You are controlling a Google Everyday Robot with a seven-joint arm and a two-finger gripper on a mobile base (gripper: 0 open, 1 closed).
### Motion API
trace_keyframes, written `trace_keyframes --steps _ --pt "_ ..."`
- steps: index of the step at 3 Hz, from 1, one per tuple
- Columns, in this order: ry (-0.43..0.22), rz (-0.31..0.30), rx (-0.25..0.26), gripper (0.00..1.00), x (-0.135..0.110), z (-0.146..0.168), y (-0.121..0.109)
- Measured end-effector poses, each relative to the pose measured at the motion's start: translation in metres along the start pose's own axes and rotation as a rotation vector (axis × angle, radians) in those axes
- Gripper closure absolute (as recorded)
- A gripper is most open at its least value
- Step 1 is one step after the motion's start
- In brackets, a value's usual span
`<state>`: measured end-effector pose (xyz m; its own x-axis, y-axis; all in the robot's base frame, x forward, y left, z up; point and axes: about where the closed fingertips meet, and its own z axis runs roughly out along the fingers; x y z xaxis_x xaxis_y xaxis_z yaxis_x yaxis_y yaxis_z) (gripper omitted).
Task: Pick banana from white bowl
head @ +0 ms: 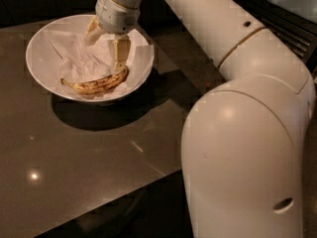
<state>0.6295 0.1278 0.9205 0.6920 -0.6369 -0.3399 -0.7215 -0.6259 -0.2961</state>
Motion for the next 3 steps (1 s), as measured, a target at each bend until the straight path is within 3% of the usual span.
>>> trace_keyframes --steps 1,3 --pt "-0.008 0.0 -0.016 0.45 0.002 0.011 -0.008" --pt "-0.039 0.0 -0.053 0.45 -0.003 0.035 -0.016"
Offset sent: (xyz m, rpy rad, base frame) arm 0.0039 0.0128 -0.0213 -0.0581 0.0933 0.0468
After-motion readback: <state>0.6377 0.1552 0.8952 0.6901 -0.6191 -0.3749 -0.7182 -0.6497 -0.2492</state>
